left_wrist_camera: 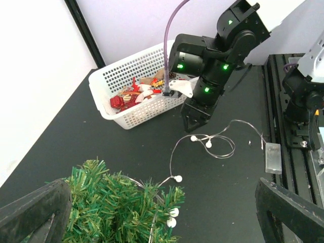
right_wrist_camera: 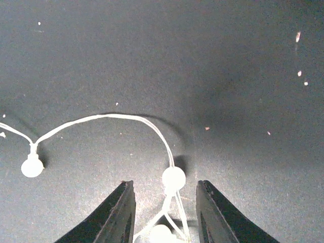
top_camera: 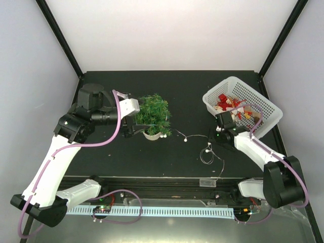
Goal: Decorate the small christmas tree
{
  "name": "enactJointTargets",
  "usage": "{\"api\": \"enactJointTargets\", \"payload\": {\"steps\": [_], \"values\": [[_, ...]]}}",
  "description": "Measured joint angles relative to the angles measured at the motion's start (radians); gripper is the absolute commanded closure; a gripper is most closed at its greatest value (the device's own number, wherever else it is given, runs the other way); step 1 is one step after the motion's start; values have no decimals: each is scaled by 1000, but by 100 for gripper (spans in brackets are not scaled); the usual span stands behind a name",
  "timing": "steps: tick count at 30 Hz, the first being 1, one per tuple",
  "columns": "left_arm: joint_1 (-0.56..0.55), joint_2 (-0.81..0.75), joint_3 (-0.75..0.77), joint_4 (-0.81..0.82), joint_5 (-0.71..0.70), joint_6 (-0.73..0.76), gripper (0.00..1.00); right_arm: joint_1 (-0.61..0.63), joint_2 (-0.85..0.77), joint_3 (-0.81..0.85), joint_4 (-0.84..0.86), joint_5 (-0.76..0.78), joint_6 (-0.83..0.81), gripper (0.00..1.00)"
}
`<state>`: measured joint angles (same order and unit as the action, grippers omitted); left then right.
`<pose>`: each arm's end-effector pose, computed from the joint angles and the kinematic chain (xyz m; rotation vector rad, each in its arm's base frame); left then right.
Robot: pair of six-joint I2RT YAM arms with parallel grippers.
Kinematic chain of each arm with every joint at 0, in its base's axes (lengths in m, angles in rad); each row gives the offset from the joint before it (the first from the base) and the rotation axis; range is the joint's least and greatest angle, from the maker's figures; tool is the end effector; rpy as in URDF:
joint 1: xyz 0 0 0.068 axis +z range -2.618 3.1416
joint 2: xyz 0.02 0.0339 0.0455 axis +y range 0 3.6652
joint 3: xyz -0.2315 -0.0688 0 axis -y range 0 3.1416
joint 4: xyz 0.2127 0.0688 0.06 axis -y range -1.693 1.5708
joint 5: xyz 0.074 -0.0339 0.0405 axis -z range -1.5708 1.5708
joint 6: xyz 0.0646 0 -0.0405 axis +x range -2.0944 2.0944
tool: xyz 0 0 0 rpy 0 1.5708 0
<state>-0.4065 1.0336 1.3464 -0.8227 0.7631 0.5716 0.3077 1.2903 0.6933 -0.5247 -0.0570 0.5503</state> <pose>0.1576 -0.1164 0.3760 1.3149 1.4987 -0.6821 0.2140 0.0719 0.1412 0.3136 2.7196 0.3311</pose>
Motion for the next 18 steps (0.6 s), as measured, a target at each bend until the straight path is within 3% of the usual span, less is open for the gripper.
{"api": "enactJointTargets", "payload": {"steps": [9,18], "values": [[0,0,0,0,9,-4,1,0,0,-54,-6,-57,-2,69],[0,0,0,0,11,-4,1,0,6,-89,-3,-82,5,82]]}}
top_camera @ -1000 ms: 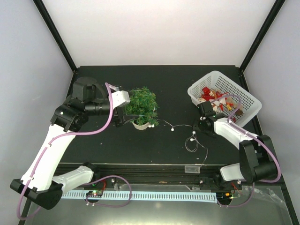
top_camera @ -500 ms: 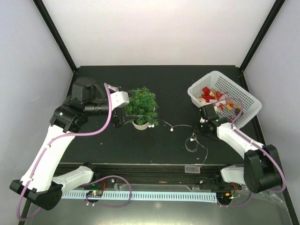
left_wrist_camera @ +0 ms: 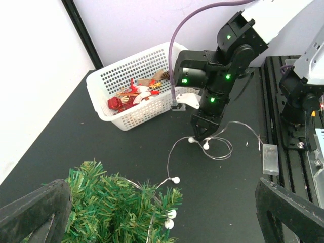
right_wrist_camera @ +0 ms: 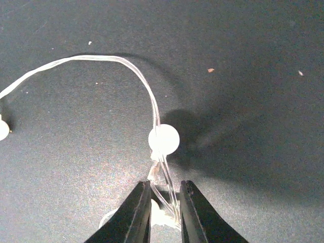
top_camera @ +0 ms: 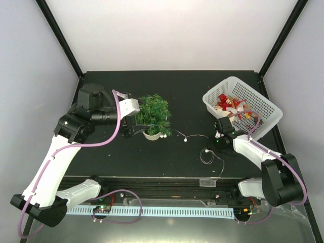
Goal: Decorate the small christmas tree
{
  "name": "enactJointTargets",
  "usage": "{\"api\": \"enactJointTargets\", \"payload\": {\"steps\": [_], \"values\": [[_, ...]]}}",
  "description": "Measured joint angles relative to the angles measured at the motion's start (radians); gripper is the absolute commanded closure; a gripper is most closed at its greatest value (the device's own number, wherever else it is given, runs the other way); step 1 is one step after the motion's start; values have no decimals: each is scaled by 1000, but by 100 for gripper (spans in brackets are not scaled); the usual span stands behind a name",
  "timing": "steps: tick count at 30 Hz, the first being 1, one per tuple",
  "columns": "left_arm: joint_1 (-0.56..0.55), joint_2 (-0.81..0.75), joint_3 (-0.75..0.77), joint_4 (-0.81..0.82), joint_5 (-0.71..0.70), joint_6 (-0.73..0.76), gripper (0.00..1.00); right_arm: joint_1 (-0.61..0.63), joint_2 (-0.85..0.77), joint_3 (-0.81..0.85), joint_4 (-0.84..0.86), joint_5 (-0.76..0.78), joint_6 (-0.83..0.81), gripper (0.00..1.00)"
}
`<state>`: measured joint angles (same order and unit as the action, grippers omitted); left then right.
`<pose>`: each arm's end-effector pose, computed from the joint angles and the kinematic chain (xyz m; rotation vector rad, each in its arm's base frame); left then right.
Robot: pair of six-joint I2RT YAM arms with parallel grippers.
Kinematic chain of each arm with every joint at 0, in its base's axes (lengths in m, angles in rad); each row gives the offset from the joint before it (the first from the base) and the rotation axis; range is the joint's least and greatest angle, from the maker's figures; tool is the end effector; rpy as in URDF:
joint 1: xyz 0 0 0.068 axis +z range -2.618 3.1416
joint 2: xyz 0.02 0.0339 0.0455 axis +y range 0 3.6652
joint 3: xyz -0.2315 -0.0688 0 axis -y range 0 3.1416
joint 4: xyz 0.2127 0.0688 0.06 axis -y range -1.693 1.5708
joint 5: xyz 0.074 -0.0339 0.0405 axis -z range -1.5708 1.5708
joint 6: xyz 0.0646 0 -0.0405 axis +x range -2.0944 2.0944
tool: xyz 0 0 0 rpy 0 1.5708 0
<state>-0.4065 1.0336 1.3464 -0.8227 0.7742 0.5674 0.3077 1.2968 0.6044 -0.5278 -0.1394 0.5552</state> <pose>0.1570 -0.1167 0.3763 1.3160 1.4955 -0.6960 0.1943 0.0712 0.1172 0.3174 2.8376 0.3925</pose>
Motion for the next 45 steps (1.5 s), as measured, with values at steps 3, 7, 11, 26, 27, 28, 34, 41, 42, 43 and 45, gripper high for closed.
{"api": "enactJointTargets", "payload": {"steps": [3,7,11,26,27,28,34,41,42,43,45], "values": [[0,0,-1,0,5,-1,1,0,0,0,8,-2,1,86],[0,0,-5,1,11,-2,1,0,0,0,12,-2,-1,92],[0,0,-14,1,14,-3,1,0,-4,0,11,-2,-8,96],[-3,0,-15,1,13,-3,1,40,-116,86,-83,39,-17,99],[-6,0,-16,2,12,-3,1,52,-142,115,-98,48,-19,99],[-11,0,-19,5,7,-4,1,62,-168,144,-110,54,-19,99],[-57,2,-47,23,-27,-26,1,92,-317,294,-170,33,-23,99],[-185,36,-48,32,-49,-35,1,118,-392,377,-176,-101,-28,99],[-207,43,-48,32,-53,-35,1,118,-392,389,-175,-122,-27,99],[-233,55,-47,31,-56,-32,1,120,-389,404,-170,-146,-27,99],[-269,79,-45,29,-58,-27,1,127,-385,426,-154,-186,-24,99]]}}
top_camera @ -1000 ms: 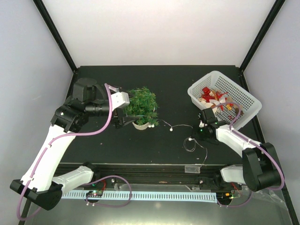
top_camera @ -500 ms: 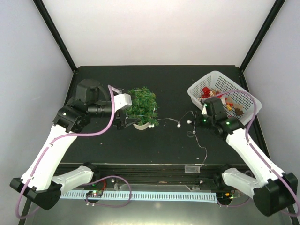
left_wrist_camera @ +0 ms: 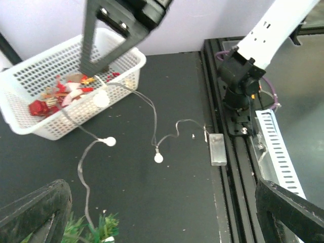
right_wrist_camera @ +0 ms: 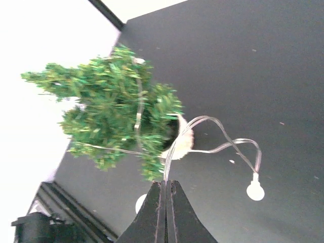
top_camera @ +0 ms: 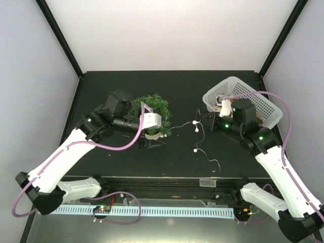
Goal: Decorate the small christmas tree
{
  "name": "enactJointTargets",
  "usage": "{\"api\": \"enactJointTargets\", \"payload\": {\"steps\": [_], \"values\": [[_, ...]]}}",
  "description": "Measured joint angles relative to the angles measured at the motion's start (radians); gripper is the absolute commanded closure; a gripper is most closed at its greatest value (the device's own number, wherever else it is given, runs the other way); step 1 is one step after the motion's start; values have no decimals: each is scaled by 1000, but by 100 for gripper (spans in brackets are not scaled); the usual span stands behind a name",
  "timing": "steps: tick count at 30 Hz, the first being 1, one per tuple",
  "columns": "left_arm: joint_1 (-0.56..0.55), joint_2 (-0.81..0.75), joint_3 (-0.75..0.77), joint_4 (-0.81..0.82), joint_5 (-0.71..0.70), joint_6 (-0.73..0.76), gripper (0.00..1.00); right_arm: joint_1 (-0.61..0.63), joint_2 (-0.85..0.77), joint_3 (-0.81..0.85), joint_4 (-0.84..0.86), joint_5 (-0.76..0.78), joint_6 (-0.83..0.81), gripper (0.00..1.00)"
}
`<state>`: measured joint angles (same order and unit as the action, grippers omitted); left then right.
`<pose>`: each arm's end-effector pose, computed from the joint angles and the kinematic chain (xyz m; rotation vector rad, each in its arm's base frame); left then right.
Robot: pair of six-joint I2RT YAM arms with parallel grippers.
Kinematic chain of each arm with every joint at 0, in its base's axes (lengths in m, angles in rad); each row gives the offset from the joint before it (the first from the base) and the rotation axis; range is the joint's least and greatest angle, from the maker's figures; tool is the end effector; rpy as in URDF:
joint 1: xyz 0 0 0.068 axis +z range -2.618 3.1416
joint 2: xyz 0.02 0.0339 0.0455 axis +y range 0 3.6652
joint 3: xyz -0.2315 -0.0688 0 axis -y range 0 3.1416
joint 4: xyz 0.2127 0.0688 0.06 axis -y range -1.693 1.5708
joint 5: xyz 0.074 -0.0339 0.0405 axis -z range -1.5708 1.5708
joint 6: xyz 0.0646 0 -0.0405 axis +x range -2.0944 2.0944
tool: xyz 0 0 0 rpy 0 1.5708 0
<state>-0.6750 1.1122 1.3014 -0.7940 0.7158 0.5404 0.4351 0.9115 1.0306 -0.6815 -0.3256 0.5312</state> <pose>0.1422 -0.1681 0.3502 1.5267 1.4787 -0.8518 0.1696 0.1016 0.3092 -0.0948 2.2384 0.8965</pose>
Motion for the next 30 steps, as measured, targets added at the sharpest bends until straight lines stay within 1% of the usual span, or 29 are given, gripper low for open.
{"api": "enactJointTargets", "payload": {"steps": [2,5,10,16,19,24,30], "values": [[-26,25,1,-1,0,3,3,8,4,18,22,-40,9,99],[-55,54,1,0,3,2,9,15,13,45,58,-92,31,99],[-76,84,1,28,19,-18,11,34,40,84,116,-146,72,99],[-91,131,-3,153,32,-102,13,47,61,111,173,-192,119,99],[-100,179,-2,229,34,-152,13,54,66,128,201,-207,142,99],[-133,264,-2,304,34,-207,14,62,77,158,236,-224,168,99],[-139,308,-26,418,81,-291,19,66,88,179,258,-236,193,99]]}}
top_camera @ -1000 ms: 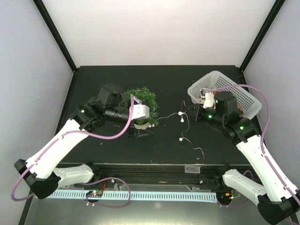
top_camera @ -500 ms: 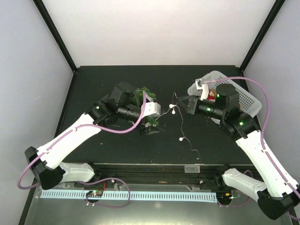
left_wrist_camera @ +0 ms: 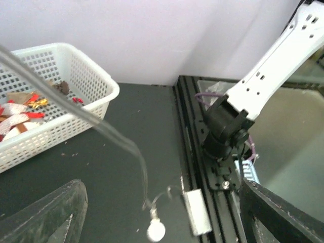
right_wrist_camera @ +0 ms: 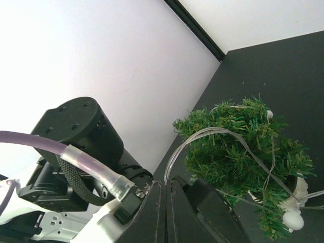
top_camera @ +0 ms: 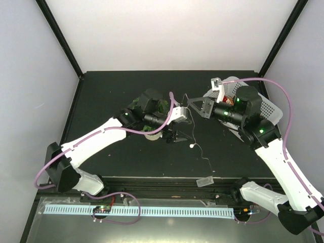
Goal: Decorate the small christmas tree
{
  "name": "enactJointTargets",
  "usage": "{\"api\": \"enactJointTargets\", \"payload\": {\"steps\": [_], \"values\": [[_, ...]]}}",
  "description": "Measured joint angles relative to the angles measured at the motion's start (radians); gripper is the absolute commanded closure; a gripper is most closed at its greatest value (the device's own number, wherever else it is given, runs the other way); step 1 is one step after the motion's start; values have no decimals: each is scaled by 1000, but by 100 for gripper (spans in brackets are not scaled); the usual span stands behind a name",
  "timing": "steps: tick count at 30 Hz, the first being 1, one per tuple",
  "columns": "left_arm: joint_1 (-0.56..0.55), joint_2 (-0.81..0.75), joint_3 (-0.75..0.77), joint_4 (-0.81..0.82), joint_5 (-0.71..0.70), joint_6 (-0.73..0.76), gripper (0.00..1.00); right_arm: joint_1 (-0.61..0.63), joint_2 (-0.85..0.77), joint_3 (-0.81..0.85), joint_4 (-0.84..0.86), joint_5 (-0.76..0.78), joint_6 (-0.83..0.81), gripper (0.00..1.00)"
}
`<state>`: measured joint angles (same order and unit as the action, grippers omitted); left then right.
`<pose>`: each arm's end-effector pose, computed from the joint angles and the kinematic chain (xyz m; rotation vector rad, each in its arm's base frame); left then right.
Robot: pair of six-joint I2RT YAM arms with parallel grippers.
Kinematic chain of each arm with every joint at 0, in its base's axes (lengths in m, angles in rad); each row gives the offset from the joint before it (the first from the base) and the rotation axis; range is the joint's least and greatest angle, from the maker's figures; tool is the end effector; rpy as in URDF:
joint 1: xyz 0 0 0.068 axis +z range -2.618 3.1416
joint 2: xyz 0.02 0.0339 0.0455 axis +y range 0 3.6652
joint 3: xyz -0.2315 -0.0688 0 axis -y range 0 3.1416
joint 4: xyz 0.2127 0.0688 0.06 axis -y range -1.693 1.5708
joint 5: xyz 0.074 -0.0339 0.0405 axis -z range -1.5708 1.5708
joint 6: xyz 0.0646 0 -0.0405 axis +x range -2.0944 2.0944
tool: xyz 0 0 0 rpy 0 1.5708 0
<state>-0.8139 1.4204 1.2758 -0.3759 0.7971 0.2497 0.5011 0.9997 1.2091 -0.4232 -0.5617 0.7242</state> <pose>0.1778 -0.2555 0.3119 1.4816 1.5245 -1.1684 0.1731 0.1340 0.3839 -0.2300 1.9576 1.3431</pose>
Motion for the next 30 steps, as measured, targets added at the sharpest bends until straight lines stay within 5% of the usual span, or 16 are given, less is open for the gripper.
{"api": "enactJointTargets", "payload": {"steps": [10,13,17,20,23,30], "values": [[0,51,-66,269,138,-174,57,2,5,1,31,-2,39,99],[0,67,-68,315,163,-209,57,2,5,1,40,-3,47,99],[-1,76,-73,369,200,-249,43,2,2,0,51,-4,64,99],[-3,76,-79,406,218,-286,61,2,-5,-6,70,-8,79,99],[-5,76,-88,436,230,-312,95,2,-14,-22,92,-10,97,99],[-5,76,-90,461,245,-333,98,2,-24,-35,106,-10,123,99]]}}
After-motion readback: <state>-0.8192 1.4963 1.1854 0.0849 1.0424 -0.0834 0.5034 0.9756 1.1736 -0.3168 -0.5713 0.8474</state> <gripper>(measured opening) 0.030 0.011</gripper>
